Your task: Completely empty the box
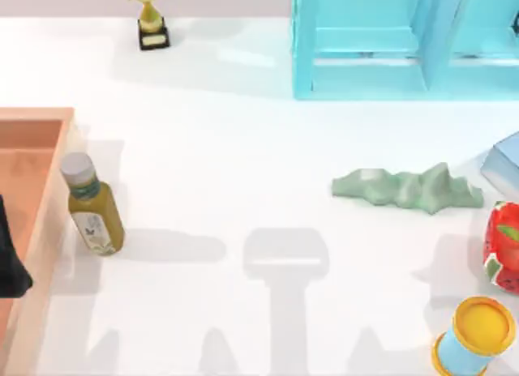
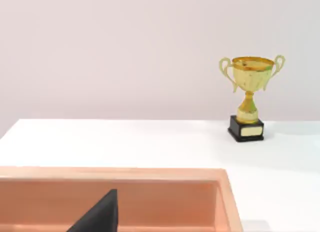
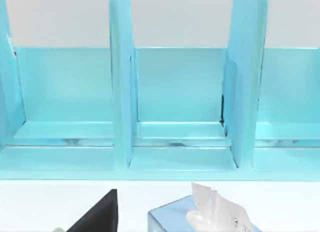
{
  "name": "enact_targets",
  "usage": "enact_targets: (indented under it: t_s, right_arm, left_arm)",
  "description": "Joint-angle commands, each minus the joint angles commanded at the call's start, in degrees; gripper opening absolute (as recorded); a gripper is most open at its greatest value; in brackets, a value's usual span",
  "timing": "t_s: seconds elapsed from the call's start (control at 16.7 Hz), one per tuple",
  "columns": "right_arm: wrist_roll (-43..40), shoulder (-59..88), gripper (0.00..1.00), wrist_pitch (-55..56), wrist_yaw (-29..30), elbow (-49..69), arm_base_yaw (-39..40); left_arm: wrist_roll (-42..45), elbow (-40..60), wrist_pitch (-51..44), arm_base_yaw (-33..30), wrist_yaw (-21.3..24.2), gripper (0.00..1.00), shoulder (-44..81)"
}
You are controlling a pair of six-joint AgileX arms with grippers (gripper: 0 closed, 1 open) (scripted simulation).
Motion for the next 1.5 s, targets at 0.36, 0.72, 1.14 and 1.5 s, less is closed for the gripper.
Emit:
enact_targets:
  t_s: [0.36, 0.72, 1.14, 1.5]
  right_arm:
    - [0.00, 0.00, 1.00, 0.00, 0.00, 0.00, 0.00]
    - [0.00, 0.00, 1.00, 0.00, 0.00, 0.00, 0.00]
    - [0.00, 0.00, 1.00, 0.00, 0.00, 0.00, 0.00]
    - [0.00, 0.00, 1.00, 0.00, 0.00, 0.00, 0.00]
  left_arm:
    - [2.03, 5.87, -5.94, 1.80, 0.02, 1.00, 6.19]
    - [8.61, 27.77, -27.42, 8.02, -0.09, 1.00, 33.00]
    - [16.76, 55.36, -54.71, 16.03, -0.31, 1.00, 73.34]
    - [20.82, 68.47, -67.79, 19.64, -0.14, 1.00, 89.85]
